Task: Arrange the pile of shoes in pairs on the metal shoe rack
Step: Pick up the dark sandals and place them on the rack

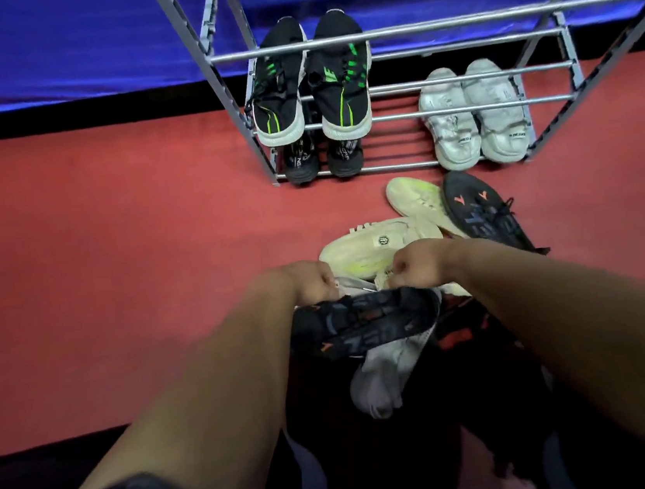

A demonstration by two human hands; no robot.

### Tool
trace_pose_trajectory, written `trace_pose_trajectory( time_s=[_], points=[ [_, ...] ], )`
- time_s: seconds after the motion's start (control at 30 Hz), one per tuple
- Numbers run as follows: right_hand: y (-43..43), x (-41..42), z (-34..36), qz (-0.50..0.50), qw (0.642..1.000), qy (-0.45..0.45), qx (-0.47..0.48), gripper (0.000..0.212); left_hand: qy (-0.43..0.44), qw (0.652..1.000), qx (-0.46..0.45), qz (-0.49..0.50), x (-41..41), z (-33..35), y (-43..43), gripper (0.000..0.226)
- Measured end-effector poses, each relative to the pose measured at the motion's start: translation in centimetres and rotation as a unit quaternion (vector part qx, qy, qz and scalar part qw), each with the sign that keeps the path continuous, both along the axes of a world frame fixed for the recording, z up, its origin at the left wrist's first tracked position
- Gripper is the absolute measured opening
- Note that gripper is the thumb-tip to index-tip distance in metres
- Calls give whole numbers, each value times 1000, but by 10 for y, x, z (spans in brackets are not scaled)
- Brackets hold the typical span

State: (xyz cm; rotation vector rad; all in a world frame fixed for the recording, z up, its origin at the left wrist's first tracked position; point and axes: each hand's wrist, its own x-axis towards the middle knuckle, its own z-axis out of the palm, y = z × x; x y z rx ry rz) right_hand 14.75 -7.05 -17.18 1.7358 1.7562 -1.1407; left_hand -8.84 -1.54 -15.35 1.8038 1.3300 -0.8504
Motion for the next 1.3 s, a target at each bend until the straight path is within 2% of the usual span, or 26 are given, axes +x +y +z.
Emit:
trace_pose_trajectory(
  time_s=[0.1,0.17,0.3,0.37,0.4,0.5,0.63,0.67,0.77,0.83,0.87,0.9,0.97,1.0,1.1,1.13,1.2,1.3],
  points=[
    [-7,-1,0,-6,1000,10,-26,72,51,998,6,-35,-1,4,-5,45],
    [-8,0,4,10,999,24,-30,77,69,996,16,-47,-2,3,-7,46],
    [-9,2,4,31,999,28,-10,70,96,993,49,-39,-4,10,-5,60],
    [-12,3,0,27,998,46,39,51,117,991,59,-27,-4,17,-5,60],
    [-13,2,-2,21,996,59,61,41,130,991,35,-10,-4,20,-7,54],
    [-18,-4,2,25,991,78,106,30,117,975,-79,170,-6,19,-20,23],
    [-24,-13,4,76,990,24,113,47,85,941,-141,297,-4,20,-32,36],
    [-25,-14,3,88,990,6,114,46,82,939,-143,303,-4,22,-30,44],
    [-29,-13,4,93,986,-24,134,30,38,948,-106,298,-8,21,-16,63],
    [-32,-9,7,63,988,-12,140,25,-16,962,2,274,-5,27,-8,64],
    [-33,-5,9,35,990,7,137,27,-60,953,69,289,-3,30,-4,60],
    [-34,0,11,-3,991,33,133,31,-120,927,124,333,-2,29,0,52],
    [-37,8,14,-106,983,82,122,36,-263,836,176,449,5,25,7,28],
    [-38,11,14,-161,974,104,118,38,-322,796,162,487,11,28,7,20],
    [-41,17,14,-310,931,166,102,40,-432,701,41,566,27,33,8,41],
    [-42,17,13,-345,916,183,93,39,-445,679,-1,583,33,37,4,38],
    [-42,15,15,-400,888,212,81,40,-430,684,-64,586,42,32,-5,35],
    [-39,10,17,-453,855,240,69,34,-340,797,-140,479,61,19,-33,25]
  ],
)
